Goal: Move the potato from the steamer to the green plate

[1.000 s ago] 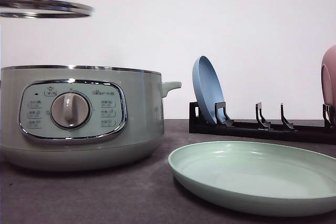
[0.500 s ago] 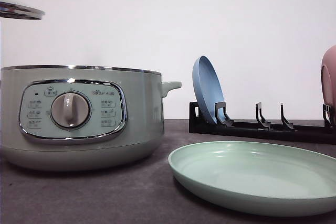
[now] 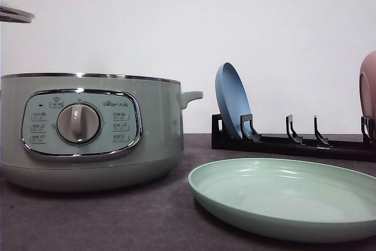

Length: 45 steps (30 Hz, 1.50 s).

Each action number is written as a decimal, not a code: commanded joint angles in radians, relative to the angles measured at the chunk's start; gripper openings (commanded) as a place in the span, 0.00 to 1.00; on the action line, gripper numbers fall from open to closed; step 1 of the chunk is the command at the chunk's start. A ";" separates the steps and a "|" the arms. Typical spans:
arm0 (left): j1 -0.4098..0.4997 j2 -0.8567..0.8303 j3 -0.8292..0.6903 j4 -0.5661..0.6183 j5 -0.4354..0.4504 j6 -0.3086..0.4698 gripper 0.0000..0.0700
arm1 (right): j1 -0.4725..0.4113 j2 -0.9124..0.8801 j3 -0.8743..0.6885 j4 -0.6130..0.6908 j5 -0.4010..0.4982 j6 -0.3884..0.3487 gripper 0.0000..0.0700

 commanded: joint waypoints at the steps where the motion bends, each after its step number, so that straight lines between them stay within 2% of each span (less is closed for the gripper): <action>1: 0.005 -0.009 0.025 0.030 -0.001 0.013 0.00 | 0.011 0.075 0.066 -0.005 0.005 0.004 0.70; 6: 0.008 -0.009 0.025 0.030 -0.001 0.013 0.00 | 0.020 0.226 0.203 -0.018 0.054 0.004 0.71; 10: 0.008 -0.009 0.025 0.031 -0.001 0.013 0.00 | 0.035 0.326 0.285 -0.021 0.084 0.004 0.78; 13: 0.008 -0.009 0.025 0.033 -0.001 0.013 0.00 | 0.052 0.389 0.328 -0.021 0.123 0.004 0.78; 27: 0.008 -0.009 0.025 0.031 0.026 0.013 0.00 | 0.130 0.563 0.362 0.028 0.314 0.007 0.79; 32: 0.008 -0.010 0.025 0.030 0.029 0.013 0.00 | 0.143 0.591 0.362 0.035 0.346 0.013 0.81; 45: 0.008 -0.010 0.025 0.030 0.045 0.013 0.00 | 0.147 0.623 0.362 0.048 0.344 0.040 0.81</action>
